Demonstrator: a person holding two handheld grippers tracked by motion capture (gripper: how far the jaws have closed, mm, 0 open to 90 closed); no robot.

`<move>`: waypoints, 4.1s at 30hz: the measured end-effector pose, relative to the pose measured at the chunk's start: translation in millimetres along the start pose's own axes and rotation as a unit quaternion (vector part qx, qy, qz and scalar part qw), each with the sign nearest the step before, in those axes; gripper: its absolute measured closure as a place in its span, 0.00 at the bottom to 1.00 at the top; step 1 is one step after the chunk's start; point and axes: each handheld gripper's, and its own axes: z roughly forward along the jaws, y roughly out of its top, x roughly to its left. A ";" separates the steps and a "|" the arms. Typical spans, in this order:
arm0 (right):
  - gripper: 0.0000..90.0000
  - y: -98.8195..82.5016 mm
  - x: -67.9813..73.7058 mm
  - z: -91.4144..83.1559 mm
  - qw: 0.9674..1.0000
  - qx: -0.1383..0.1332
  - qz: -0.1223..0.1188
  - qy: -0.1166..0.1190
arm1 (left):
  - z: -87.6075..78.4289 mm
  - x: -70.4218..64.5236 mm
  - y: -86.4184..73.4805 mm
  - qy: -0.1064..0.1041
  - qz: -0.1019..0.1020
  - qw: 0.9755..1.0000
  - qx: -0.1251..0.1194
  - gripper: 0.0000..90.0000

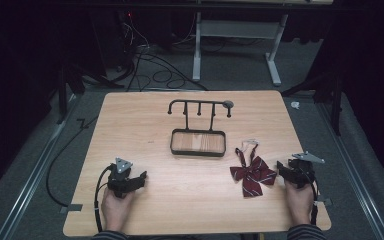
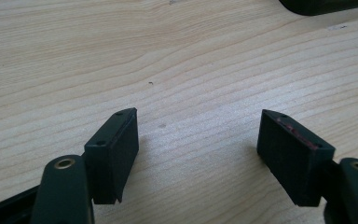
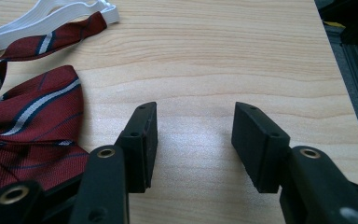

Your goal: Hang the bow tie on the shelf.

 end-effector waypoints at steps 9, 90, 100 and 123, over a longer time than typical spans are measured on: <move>0.58 -0.2 0.1 -0.1 1.000 -0.001 -0.004 0.001 | 0.0 0.0 0.0 0.000 0.000 1.000 0.000 0.33; 0.74 33.8 43.3 -3.8 0.995 -0.023 -0.041 0.090 | -0.1 0.4 0.0 -0.002 0.001 1.000 0.000 0.33; 0.73 47.1 48.6 8.2 0.995 -0.015 -0.043 0.094 | -0.1 0.3 0.0 -0.001 0.001 1.000 0.000 0.33; 0.70 73.3 48.4 39.9 0.996 0.009 -0.027 0.086 | 0.2 0.3 0.2 -0.002 0.001 1.000 0.000 0.33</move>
